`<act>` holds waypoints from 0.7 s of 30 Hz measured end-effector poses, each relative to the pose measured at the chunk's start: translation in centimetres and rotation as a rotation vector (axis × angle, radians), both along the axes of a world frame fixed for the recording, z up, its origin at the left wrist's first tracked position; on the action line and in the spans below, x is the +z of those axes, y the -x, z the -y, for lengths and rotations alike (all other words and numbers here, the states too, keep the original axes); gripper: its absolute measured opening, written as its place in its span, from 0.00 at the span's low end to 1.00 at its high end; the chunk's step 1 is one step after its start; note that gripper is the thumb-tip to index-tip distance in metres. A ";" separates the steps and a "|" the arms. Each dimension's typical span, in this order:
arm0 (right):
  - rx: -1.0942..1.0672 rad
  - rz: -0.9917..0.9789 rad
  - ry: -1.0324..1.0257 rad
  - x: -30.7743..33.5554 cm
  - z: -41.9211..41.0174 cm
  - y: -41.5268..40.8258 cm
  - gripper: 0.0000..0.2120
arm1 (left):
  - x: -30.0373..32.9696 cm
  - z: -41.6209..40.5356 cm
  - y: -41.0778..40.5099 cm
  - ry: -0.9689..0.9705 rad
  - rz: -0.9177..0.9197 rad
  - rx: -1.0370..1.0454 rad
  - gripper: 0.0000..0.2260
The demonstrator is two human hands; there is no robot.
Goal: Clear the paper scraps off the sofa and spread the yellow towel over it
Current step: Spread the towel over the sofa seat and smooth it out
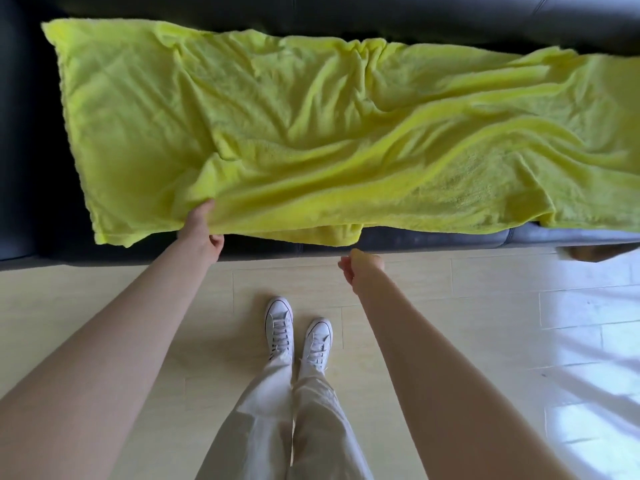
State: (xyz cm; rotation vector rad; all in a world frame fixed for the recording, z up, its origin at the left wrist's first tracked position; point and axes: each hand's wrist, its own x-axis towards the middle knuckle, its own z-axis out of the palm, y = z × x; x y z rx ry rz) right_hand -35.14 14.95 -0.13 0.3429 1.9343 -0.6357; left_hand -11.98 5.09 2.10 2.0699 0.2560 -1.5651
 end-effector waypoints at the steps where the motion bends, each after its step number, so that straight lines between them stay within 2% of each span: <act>1: 0.078 -0.003 -0.008 -0.2 -0.2 0.0 0.08 | -0.1 -0.6 -0.3 -0.004 -0.069 0.014 0.17; 3: 0.239 -0.035 -0.007 -0.3 -0.5 -0.2 0.10 | -0.3 -1.8 -0.9 -0.017 -0.161 0.014 0.18; 5: 0.421 -0.048 -0.012 -0.1 -0.8 -1.1 0.10 | -0.5 -2.9 -1.9 -0.038 -0.195 0.031 0.24; 9: 0.652 0.128 0.037 1.5 -0.4 -4.7 0.06 | -0.5 -3.6 -4.0 0.018 -0.241 0.175 0.29; 11: 0.692 0.217 0.055 2.1 0.5 -7.1 0.05 | -0.8 -3.3 -5.1 0.049 -0.241 0.267 0.32; 13: 0.616 0.328 0.081 1.9 1.9 -10.1 0.05 | -1.2 -2.3 -6.4 0.053 -0.210 0.332 0.33; 16: 0.392 0.456 0.124 0.7 4.2 -14.6 0.04 | -1.9 -0.3 -8.5 0.037 -0.080 0.356 0.23; 21: 0.040 0.470 0.182 -0.9 6.5 -21.1 0.18 | -2.4 2.3 -13.8 0.041 0.026 0.308 0.16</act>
